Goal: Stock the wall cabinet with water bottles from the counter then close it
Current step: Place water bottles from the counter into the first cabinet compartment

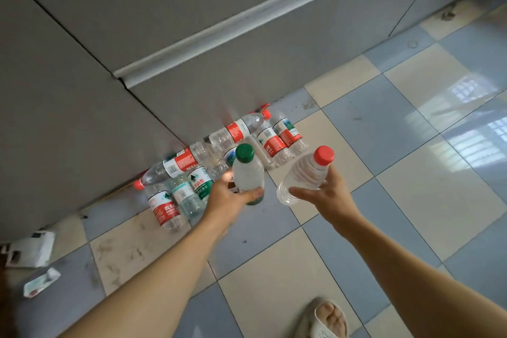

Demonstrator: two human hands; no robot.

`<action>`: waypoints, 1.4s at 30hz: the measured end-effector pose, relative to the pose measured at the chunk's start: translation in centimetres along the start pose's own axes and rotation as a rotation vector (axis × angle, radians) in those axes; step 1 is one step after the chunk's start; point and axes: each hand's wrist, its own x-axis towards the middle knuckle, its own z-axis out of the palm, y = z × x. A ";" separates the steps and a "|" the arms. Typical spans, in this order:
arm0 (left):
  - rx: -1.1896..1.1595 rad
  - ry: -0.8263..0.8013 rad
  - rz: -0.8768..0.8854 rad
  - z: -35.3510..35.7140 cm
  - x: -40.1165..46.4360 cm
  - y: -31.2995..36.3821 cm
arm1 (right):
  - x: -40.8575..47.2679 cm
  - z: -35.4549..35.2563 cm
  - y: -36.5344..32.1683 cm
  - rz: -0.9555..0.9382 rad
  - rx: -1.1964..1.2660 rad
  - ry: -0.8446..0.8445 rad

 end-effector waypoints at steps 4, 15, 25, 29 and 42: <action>-0.024 0.065 0.037 -3.9 -7.3 8.3 | -4.9 -0.5 -9.9 -0.016 -0.006 -0.048; -0.123 0.175 0.250 -20.0 -26.7 34.1 | -16.9 -1.1 -46.1 -0.276 -0.158 -0.116; -0.179 0.254 0.703 -38.9 -44.3 56.6 | -31.5 2.7 -77.0 -0.623 -0.191 -0.071; -0.242 0.247 0.888 -45.7 -50.1 63.9 | -35.7 5.6 -87.4 -0.762 -0.165 -0.016; -0.255 0.562 1.242 -61.1 -59.2 81.0 | -40.0 12.3 -115.5 -1.108 0.021 -0.087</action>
